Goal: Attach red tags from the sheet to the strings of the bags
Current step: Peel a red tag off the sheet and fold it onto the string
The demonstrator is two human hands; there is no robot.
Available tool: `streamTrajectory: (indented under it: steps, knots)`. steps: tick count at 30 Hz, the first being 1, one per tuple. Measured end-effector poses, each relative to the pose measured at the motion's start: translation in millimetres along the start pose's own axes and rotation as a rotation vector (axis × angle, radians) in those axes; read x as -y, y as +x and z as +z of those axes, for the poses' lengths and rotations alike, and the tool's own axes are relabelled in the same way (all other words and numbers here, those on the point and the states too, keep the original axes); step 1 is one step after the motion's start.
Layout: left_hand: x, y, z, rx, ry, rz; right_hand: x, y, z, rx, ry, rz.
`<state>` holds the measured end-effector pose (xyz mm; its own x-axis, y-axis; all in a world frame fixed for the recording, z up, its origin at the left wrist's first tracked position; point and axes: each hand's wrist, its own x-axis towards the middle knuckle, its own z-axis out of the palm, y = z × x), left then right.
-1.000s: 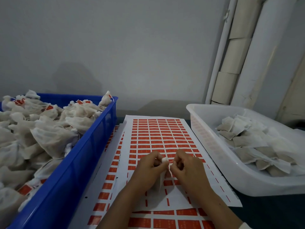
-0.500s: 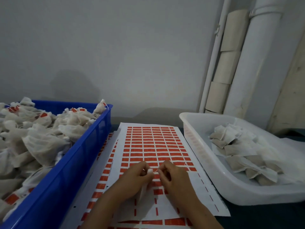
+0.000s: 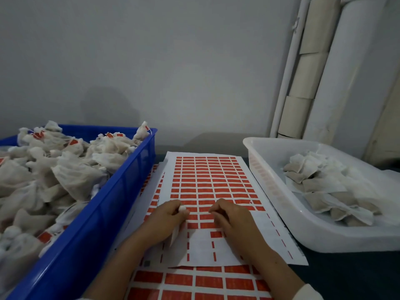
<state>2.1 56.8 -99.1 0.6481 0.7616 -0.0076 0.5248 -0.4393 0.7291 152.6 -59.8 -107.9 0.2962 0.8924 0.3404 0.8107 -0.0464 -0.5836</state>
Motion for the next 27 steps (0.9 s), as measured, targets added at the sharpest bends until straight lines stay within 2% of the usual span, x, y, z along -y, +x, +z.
streamTrajectory:
  steps: [5,7,9,15,19,25,27]
  knots:
    - [8.5,-2.0,-2.4,-0.309,-0.067,-0.167,-6.4,0.4,1.6,0.049,-0.070,0.075]
    - [5.8,-3.4,-4.6,-0.361,0.028,-0.213,-8.1,0.7,4.3,0.057,-0.093,0.104]
    - [5.4,-3.2,-6.8,-0.411,-0.027,-0.204,-8.1,0.8,6.6,0.053,-0.098,0.121]
    - [12.6,0.8,-11.8,-0.429,-0.179,-0.247,1.0,-3.3,8.7,0.060,-0.109,0.137]
    - [16.9,6.0,-2.3,-0.427,-0.052,-0.338,12.3,-4.1,19.9,0.078,-0.140,0.149]
    - [23.3,12.2,0.7,-0.481,-0.072,-0.360,19.3,-3.2,43.1,0.073,-0.224,0.190]
    - [22.1,12.1,2.3,-0.493,0.023,-0.361,18.8,-3.6,45.5,0.067,-0.215,0.204]
